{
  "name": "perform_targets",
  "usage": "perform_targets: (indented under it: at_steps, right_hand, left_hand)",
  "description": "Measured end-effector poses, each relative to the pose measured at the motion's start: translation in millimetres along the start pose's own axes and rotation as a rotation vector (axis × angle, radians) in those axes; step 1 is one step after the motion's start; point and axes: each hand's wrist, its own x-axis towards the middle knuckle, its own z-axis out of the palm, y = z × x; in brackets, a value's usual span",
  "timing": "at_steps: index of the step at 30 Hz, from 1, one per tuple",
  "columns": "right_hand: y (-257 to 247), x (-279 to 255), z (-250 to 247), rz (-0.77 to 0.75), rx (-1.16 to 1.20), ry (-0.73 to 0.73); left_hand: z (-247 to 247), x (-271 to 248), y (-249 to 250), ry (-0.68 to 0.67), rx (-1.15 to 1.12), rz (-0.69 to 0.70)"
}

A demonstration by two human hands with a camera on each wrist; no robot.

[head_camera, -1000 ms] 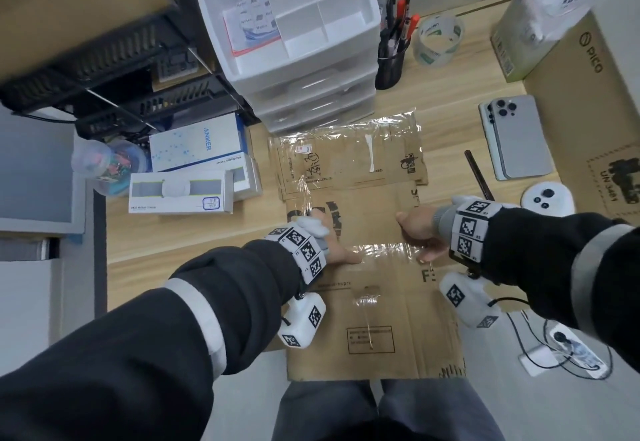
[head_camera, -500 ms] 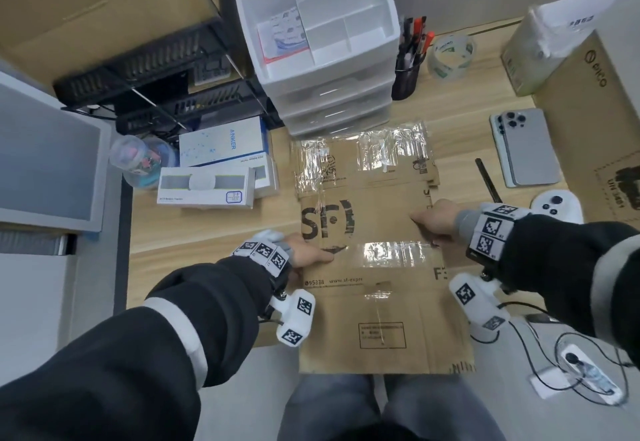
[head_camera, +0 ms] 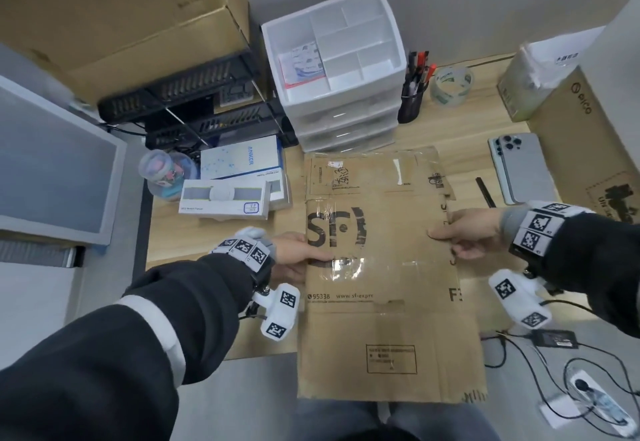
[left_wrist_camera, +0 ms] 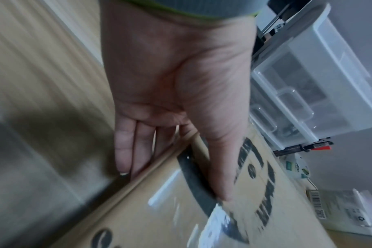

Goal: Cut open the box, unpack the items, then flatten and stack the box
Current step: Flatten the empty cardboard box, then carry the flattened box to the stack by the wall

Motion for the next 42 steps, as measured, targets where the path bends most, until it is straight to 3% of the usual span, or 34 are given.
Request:
perform_targets:
  at_steps: [4, 10, 19, 28, 31, 36, 42]
  right_hand:
    - [-12.4, -31.6, 5.3, -0.036, -0.04, -0.1]
    - [-38.2, -50.0, 19.5, -0.17, -0.141, -0.035]
    - [-128.3, -76.6, 85.1, -0.318, -0.442, -0.137]
    - [-236.4, -86.6, 233.4, -0.467, -0.79, -0.383]
    - [-255.1, -83.1, 288.0, -0.494, -0.875, -0.498]
    - [-251.5, -80.6, 412.9, -0.541, -1.091, -0.628]
    - [-223.3, -83.8, 537.1, -0.572, -1.259, -0.718]
  left_hand:
    - [-16.0, -20.3, -3.1, -0.014, 0.069, 0.043]
    - [-32.6, -47.4, -7.7, 0.0, 0.077, 0.092]
    - [-78.2, -125.4, -73.6, 0.036, 0.015, 0.107]
    - [-87.8, -252.0, -203.1, 0.341, -0.331, 0.089]
    - [-71.2, -281.4, -248.3, 0.527, -0.516, 0.078]
    - [-16.0, -330.4, -337.5, 0.819, -0.893, 0.093]
    - [53.7, -368.9, -418.3, 0.994, -1.19, 0.101]
